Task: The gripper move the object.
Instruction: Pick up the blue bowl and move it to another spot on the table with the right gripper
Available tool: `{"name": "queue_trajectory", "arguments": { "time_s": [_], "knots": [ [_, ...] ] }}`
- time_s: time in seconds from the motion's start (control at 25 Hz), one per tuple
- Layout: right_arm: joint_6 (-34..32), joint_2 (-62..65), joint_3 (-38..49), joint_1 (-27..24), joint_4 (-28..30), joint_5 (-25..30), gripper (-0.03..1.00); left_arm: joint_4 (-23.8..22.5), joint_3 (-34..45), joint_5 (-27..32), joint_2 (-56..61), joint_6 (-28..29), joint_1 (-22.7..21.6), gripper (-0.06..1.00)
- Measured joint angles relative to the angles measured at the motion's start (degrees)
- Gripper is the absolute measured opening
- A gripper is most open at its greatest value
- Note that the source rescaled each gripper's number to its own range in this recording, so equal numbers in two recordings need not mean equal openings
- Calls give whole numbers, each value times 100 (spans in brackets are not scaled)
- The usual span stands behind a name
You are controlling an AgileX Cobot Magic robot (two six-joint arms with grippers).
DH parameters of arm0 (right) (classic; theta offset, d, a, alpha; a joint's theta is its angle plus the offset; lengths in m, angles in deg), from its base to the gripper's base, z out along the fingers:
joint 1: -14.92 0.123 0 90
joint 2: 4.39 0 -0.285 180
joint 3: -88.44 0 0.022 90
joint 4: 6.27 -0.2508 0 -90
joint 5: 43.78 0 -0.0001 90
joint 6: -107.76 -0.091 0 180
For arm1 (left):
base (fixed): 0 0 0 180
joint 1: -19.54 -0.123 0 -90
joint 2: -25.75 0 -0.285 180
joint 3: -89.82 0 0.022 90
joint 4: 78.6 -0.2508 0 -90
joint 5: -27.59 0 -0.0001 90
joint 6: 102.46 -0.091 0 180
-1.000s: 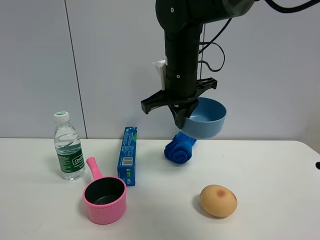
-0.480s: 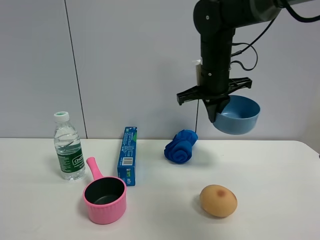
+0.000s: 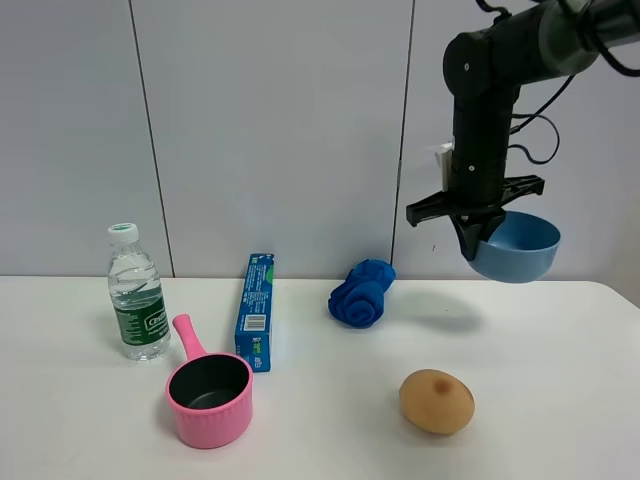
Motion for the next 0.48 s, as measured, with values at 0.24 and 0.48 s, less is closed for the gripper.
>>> {"name": "queue_trajectory", "arguments": {
  "time_s": [0.24,0.48],
  "knots": [
    [160,-650,0,-23,-112,-723,0,0,0,0,0,0,0,100],
    [181,-1158,0,-138,-134,-1327,0,0,0,0,0,0,0,100]
  ]
}}
